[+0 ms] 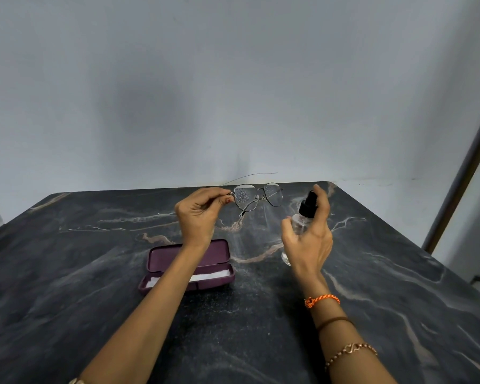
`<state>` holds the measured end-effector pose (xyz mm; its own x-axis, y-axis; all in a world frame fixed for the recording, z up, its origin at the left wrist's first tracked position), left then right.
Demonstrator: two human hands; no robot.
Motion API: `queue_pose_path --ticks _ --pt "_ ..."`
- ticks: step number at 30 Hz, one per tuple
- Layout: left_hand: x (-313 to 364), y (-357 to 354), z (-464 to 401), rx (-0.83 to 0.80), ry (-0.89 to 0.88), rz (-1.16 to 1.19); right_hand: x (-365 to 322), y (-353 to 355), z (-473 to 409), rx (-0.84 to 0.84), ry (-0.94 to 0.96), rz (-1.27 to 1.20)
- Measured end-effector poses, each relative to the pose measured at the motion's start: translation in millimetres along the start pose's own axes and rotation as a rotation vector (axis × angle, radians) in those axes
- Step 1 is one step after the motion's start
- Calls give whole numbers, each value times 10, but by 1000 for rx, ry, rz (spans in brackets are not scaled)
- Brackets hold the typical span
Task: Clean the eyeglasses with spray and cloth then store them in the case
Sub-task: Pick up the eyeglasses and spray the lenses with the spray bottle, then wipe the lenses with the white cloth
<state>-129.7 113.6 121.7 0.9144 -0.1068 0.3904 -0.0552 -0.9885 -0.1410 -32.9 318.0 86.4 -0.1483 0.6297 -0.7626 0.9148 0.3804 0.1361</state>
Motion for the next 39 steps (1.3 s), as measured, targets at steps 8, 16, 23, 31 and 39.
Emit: queue_pose_path --ticks 8,16,23,31,39 --pt "-14 87 -18 122 120 97 136 -114 60 -91 -13 38" --pt "-16 173 -47 224 240 185 171 -130 37 -113 -42 4" --pt "3 287 -67 261 299 168 146 -167 50 -157 -6 86" --pt "0 349 -107 268 306 148 185 -137 33 -138 -45 196" --pt "128 885 -333 286 206 83 -286 29 47 74 362 226"
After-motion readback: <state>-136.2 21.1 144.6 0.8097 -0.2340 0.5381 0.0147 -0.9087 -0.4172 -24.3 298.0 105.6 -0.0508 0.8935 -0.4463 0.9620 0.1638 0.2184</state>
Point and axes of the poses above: each hand's wrist, its own z-axis away from the middle knuckle, its own y-axis out of the back of the hand, x = y × z, the point moved 8 cm from there along -z, towards the middle knuckle, and after that the axes turned 6 degrees about -y, right-handed, at the moved point
